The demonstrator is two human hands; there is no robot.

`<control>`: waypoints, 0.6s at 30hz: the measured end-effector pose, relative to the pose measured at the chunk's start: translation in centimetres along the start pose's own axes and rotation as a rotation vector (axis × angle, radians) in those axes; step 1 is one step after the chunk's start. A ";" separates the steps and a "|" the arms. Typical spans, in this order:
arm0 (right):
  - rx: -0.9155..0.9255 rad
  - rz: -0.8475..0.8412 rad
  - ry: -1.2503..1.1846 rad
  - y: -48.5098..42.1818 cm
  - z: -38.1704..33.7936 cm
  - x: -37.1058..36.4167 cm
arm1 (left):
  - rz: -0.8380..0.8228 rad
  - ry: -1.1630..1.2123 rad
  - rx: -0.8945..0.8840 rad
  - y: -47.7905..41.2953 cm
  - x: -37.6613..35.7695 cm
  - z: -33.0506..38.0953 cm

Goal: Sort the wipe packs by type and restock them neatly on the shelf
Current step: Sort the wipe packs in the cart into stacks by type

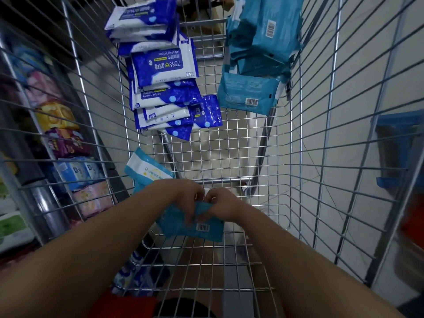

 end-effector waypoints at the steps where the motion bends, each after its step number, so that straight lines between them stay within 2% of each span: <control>1: -0.012 -0.013 -0.022 0.2 -0.1 0.4 | 0.000 0.029 -0.004 0.1 0.2 0.1; 4: -0.044 0.008 -0.146 0.3 -0.4 3.1 | 0.053 0.204 -0.048 0.4 1.5 0.4; 8: -0.100 0.198 -0.579 0.4 -0.6 8.4 | 0.193 0.717 -0.080 1.6 4.7 -0.2; 11: -0.087 0.276 -0.840 0.2 -1.1 11.8 | 0.295 1.089 -0.152 2.1 7.5 -0.3; 14: -0.053 0.367 -1.047 -0.3 -1.7 13.6 | 0.501 1.422 -0.154 2.0 10.3 -0.1; 16: -0.060 0.510 -1.158 -0.6 -1.7 14.1 | 0.696 1.467 -0.114 1.7 12.2 -0.1; 18: -0.101 0.632 -1.188 -0.6 -1.8 14.1 | 0.856 1.370 -0.114 1.6 14.0 0.2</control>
Point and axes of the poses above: each hand's wrist, its own y-axis away from the middle knuckle, its own x-axis out of the back of the hand, z = x × y, the point moved 5 cm from there along -y, towards the middle knuckle, and after that the axes turned 6 degrees about z, right-handed, at the moved point
